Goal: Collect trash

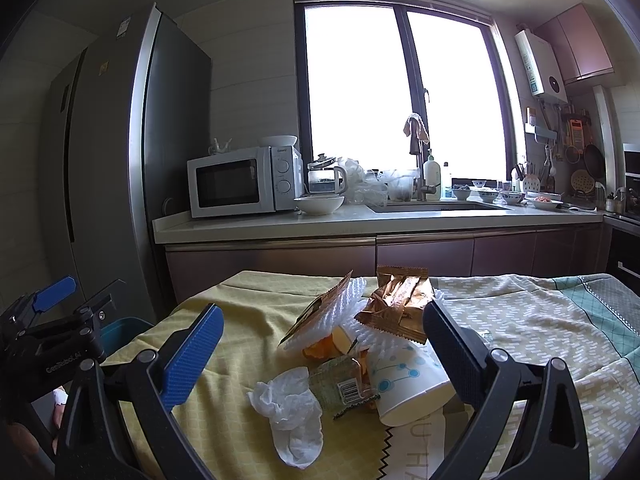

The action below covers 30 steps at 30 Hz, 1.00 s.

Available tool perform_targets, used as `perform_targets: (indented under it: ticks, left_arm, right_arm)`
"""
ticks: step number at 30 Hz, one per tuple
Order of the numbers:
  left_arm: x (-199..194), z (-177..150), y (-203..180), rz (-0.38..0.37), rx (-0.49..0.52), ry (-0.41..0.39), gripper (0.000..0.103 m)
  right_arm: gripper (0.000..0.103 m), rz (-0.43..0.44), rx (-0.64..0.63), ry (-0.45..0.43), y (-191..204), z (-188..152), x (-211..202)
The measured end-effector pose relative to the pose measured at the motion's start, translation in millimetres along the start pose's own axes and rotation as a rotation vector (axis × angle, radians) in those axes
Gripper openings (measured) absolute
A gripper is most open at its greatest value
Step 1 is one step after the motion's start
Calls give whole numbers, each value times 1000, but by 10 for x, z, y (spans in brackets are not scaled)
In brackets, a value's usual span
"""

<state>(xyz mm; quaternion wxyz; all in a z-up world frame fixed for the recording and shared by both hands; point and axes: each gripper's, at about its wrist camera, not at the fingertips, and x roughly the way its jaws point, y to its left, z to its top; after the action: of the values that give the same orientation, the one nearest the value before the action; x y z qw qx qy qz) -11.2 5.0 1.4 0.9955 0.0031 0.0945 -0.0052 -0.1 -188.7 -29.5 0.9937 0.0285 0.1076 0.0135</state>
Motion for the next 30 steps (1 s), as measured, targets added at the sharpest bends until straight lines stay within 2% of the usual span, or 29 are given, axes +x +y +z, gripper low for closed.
perform_targets:
  ticks: [30]
  left_arm:
    - [-14,-1,7,-1,-7,-5,97]
  right_arm:
    - [96,9,3,-5,-10,-2,-1]
